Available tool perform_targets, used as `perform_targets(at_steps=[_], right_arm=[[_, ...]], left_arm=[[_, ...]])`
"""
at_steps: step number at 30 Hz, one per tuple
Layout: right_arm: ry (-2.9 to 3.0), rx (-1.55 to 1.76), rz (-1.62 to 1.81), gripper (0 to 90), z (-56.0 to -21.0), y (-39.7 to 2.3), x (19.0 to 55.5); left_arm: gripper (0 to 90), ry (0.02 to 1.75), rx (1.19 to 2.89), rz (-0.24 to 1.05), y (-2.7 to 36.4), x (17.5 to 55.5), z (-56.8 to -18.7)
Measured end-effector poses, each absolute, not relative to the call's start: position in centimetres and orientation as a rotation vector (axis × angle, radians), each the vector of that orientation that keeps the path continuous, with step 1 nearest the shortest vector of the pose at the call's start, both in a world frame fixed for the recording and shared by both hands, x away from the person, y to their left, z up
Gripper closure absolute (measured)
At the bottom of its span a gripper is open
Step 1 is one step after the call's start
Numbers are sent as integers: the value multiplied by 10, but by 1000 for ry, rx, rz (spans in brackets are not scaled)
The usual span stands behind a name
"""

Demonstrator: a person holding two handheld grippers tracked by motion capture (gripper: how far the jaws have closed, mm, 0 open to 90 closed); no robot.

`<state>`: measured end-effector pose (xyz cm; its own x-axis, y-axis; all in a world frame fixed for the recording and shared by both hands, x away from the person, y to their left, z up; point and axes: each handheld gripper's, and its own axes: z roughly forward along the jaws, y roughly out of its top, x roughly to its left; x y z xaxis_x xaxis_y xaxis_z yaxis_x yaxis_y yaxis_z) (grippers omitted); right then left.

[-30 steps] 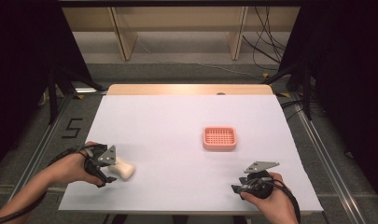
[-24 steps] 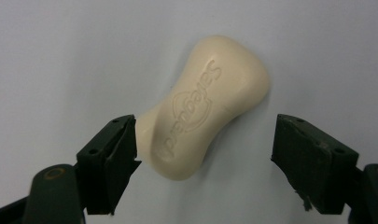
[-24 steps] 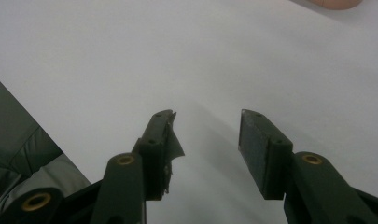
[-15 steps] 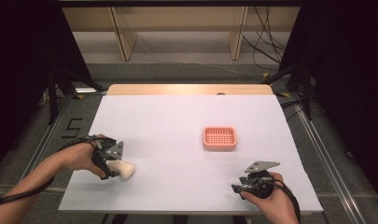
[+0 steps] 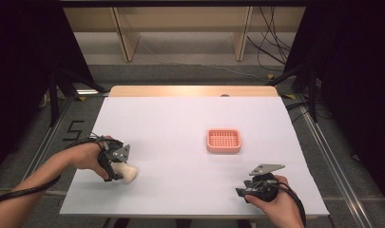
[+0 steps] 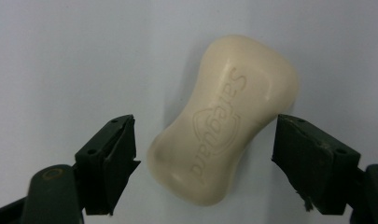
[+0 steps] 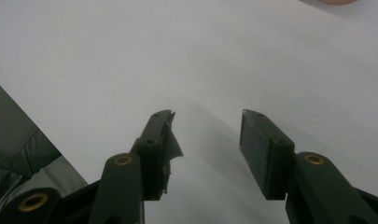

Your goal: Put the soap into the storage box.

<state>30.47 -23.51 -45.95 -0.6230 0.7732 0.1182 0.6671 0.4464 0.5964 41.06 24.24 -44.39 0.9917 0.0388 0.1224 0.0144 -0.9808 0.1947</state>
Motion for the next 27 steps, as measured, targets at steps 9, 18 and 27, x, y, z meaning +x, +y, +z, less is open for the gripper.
perform_targets(at_steps=[9,18,27], right_arm=[[2519,1295,930,540,-461,-234,304],[2520,1300,927,539,-461,-234,304],[2520,1302,928,539,-461,-234,304]], left_arm=[[225,-7,2963,138,237,411,-447],[236,-36,2981,95,232,412,-455],[331,-72,3020,99,231,415,-460]])
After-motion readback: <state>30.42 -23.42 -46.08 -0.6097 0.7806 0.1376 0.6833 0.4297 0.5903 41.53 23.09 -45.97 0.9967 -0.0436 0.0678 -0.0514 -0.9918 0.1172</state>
